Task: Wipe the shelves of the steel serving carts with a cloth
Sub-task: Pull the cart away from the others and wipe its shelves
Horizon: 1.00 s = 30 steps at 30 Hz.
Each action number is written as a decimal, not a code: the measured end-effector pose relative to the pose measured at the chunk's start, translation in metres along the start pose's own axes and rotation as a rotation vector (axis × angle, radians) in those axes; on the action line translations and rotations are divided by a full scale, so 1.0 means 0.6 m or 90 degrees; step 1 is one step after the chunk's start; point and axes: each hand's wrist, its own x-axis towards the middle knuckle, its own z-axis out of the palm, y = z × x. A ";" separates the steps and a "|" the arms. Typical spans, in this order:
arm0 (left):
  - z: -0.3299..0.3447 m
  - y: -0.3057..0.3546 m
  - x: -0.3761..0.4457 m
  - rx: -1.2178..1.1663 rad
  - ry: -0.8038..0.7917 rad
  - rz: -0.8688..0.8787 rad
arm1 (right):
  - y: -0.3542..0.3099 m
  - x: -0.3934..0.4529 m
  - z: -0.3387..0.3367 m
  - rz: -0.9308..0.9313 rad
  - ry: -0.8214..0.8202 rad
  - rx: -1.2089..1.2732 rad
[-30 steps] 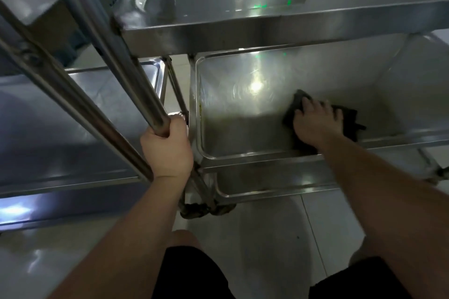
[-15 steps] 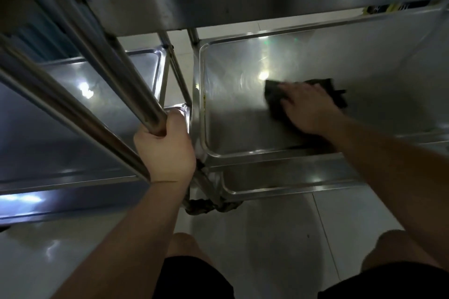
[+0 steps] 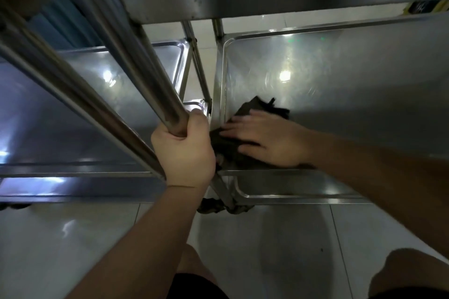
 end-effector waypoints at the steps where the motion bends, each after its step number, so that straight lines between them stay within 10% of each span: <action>1: 0.000 0.000 -0.001 -0.003 -0.003 -0.006 | 0.031 0.010 -0.005 0.040 0.015 -0.024; 9: -0.004 -0.002 -0.005 -0.003 -0.011 0.023 | 0.134 0.245 -0.060 0.442 0.107 0.073; 23: 0.001 0.002 -0.004 0.015 0.008 0.010 | -0.066 -0.003 0.014 0.043 -0.001 0.043; 30: 0.000 0.005 -0.006 0.000 -0.030 -0.026 | 0.065 0.055 -0.030 0.264 0.058 -0.034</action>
